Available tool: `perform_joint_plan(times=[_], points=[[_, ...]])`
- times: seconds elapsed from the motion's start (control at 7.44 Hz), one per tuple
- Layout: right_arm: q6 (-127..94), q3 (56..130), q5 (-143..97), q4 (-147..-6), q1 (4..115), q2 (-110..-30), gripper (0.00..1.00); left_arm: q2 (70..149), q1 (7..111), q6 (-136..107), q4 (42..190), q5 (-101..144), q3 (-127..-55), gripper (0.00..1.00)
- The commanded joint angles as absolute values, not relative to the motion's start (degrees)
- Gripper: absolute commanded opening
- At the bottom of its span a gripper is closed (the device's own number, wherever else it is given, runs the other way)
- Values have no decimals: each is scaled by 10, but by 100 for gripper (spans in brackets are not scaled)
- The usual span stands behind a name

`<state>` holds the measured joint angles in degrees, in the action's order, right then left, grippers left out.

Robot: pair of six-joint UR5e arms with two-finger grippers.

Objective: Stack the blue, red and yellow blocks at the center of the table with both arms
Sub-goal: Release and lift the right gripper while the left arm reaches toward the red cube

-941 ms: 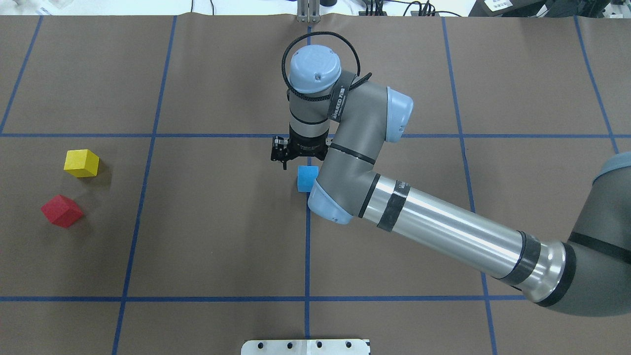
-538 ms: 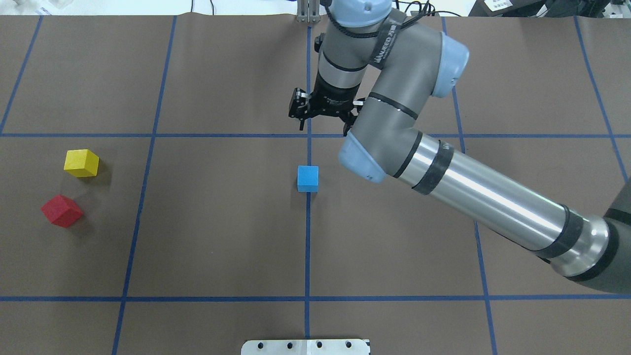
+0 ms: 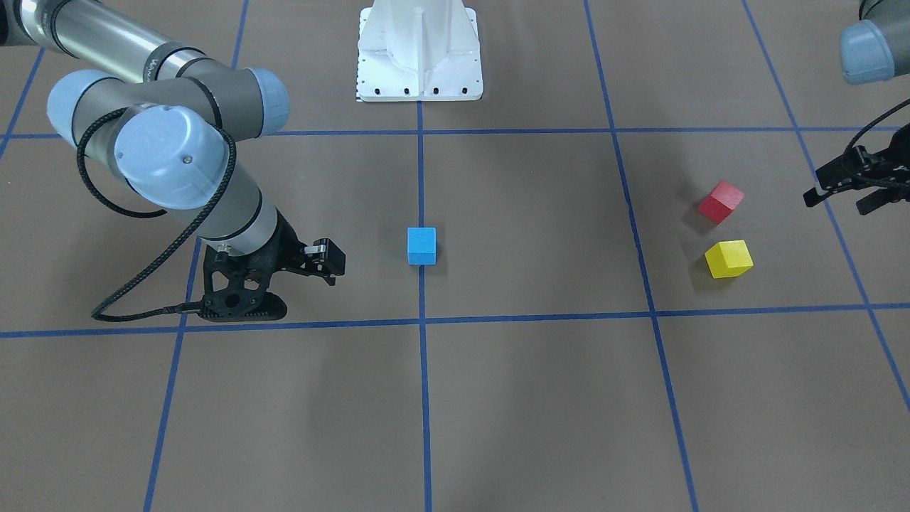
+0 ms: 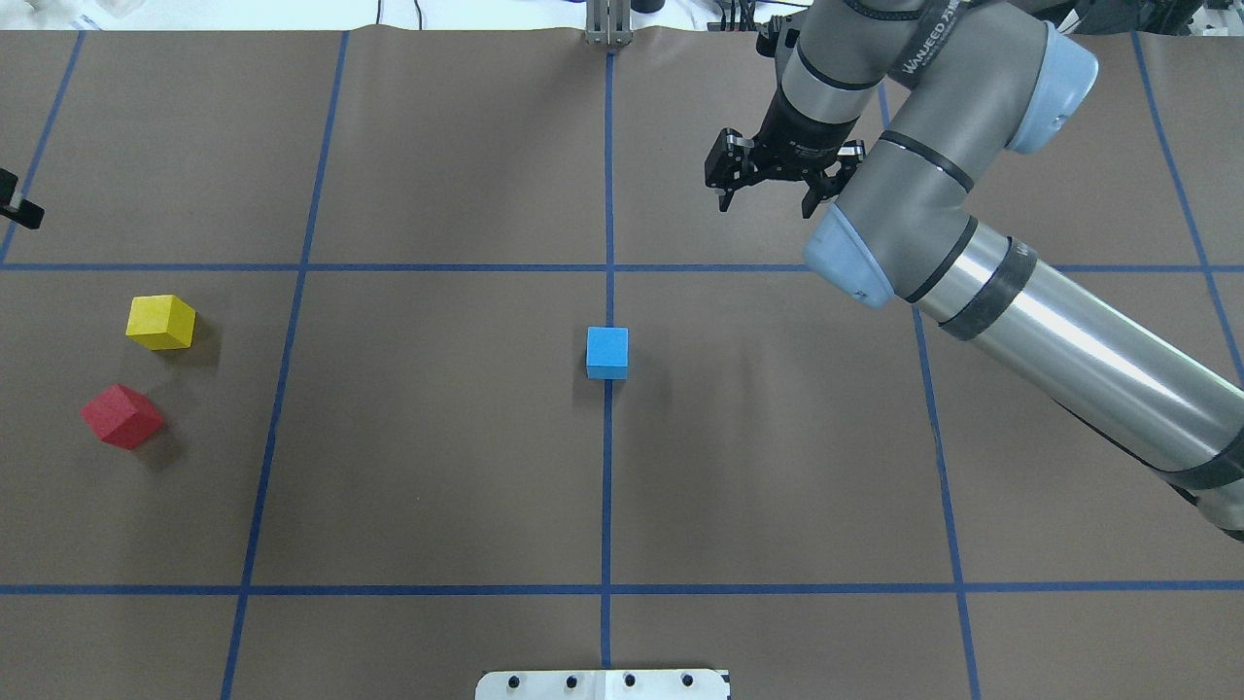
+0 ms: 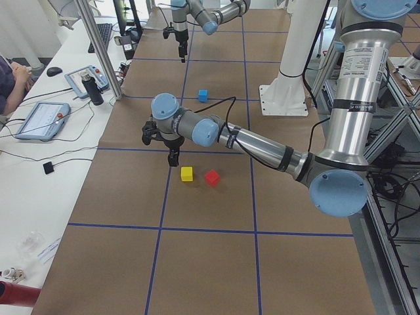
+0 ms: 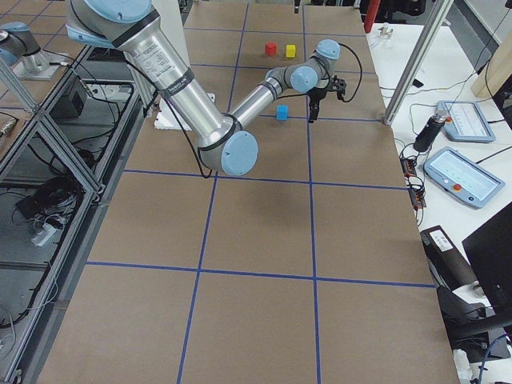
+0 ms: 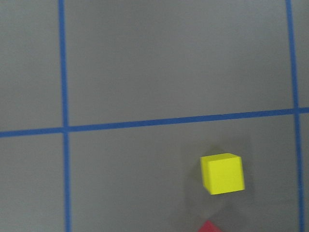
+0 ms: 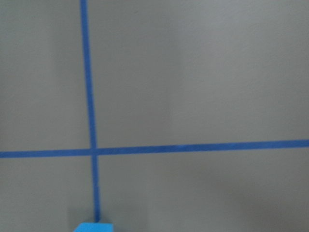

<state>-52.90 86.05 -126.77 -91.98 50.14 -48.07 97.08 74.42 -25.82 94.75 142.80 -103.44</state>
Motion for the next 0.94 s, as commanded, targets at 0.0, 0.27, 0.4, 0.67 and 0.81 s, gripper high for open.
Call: perform_joint_plan(times=[0.0, 0.27, 0.4, 0.67, 0.81], points=[[-471, 861, -1261, -918, 519, -517, 99, 949, 695, -388, 1046, 1358, -1057, 100], [-433, 860, -1256, -916, 525, -538, 99, 874, 575, -382, 1181, 1229, -1067, 99], [-433, 860, -1250, -915, 526, -544, 99, 866, 543, -359, 1207, 1227, -1067, 97], [-433, 858, -1250, -915, 526, -551, 99, 845, 530, -248, 1209, 1228, -1071, 97], [-434, 858, -1250, -900, 526, -559, 99, 829, 530, -207, 1208, 1228, -1071, 97]])
